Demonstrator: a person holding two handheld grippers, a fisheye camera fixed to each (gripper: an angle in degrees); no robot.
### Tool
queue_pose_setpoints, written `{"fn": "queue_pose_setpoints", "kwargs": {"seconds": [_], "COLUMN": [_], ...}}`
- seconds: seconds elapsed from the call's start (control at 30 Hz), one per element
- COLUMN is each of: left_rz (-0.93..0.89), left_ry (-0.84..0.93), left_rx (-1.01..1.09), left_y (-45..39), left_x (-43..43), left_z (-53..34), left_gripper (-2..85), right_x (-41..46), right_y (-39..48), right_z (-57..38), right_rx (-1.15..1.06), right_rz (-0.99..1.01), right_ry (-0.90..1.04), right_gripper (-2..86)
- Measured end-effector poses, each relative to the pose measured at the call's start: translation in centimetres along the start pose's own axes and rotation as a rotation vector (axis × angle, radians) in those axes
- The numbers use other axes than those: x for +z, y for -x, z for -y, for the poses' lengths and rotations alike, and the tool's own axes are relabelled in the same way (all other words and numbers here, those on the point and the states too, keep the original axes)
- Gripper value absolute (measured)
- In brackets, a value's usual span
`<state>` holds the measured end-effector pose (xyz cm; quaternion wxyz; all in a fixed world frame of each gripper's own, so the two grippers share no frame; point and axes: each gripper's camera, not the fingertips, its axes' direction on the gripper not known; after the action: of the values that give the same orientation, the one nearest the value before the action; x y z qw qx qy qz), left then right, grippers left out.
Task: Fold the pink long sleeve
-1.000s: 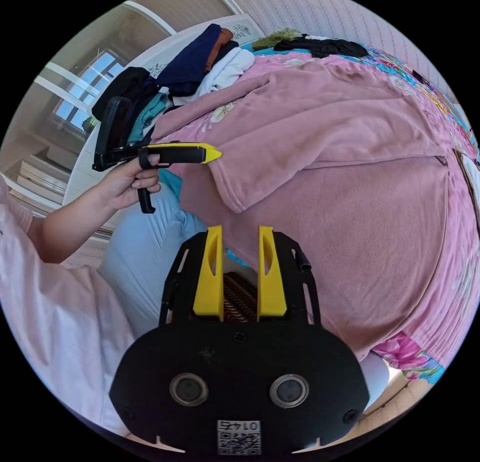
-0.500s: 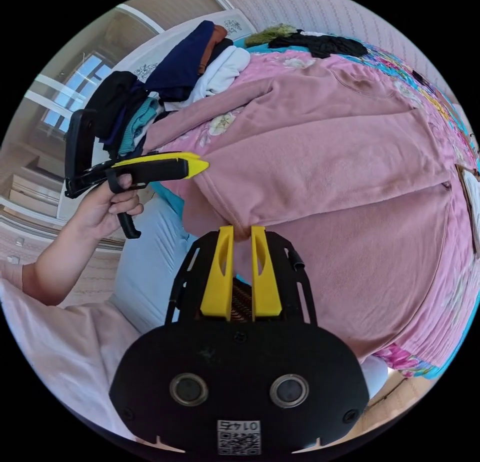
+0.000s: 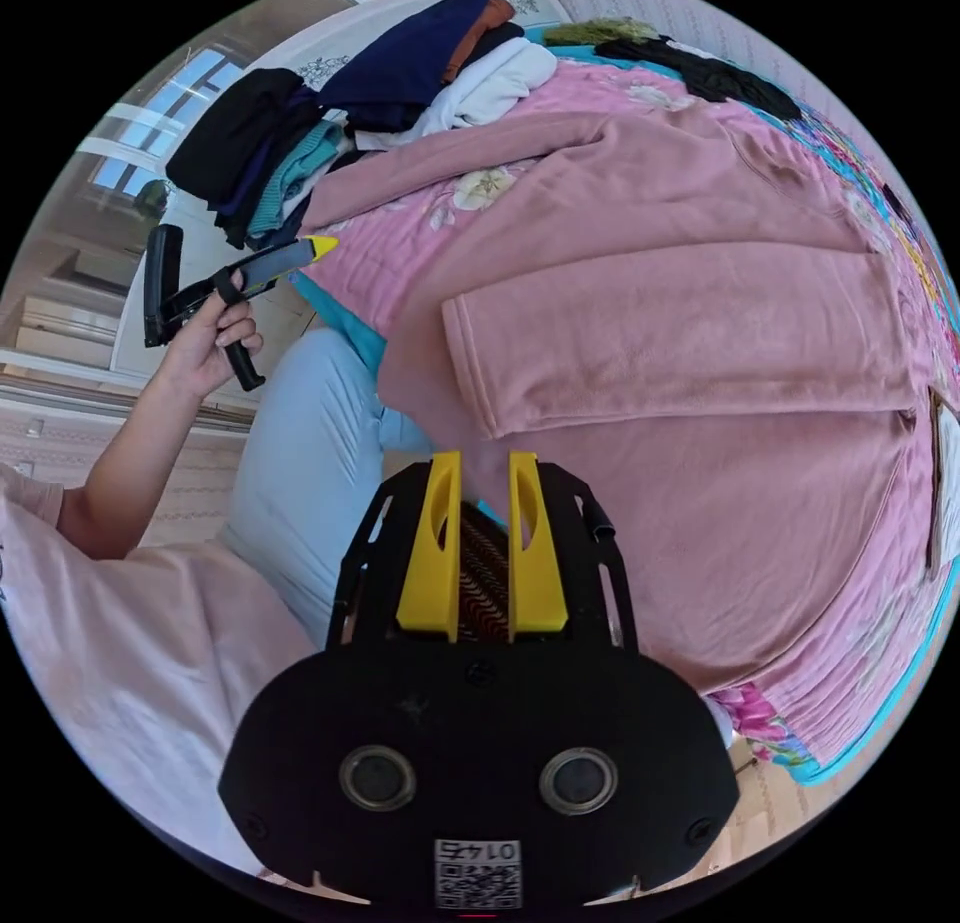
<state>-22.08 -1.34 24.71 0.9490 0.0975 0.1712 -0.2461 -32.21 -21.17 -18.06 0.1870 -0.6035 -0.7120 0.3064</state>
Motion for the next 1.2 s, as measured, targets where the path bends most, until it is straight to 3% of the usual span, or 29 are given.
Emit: {"fn": "queue_pose_setpoints", "kwargs": {"seconds": [0.17,0.4,0.5,0.83,1.07,1.2], "left_rz": [0.096,0.097,0.089,0.186,0.142,0.009], "left_ry": [-0.153,-0.244,-0.186,-0.277,-0.286,-0.355], "left_rx": [-0.207,-0.327,-0.326,-0.181,-0.031,0.124], "left_y": [7.8,11.3,12.0,9.9,6.0,1.0], "left_x": [-2.9,-1.7,0.8,1.2,-2.2,-5.8], "left_z": [0.8,1.9,1.7,-2.0,-3.6,-5.6], "left_gripper": [5.6,8.2,7.8,5.0,1.8,1.2], "right_x": [0.1,3.7,6.0,13.7,9.0,1.3], "right_y": [5.0,15.7,19.0,21.0,17.1,13.3], "right_z": [7.9,22.0,26.8,33.6,32.0,26.0], "right_rx": [-0.235,-0.545,-0.561,-0.413,-0.325,-0.331], "right_rz": [0.051,-0.011,-0.028,-0.085,0.108,0.264], "right_ry": [-0.041,0.006,0.05,0.152,0.111,-0.097], "right_gripper": [7.4,7.2,7.2,6.2,1.4,0.9]}}
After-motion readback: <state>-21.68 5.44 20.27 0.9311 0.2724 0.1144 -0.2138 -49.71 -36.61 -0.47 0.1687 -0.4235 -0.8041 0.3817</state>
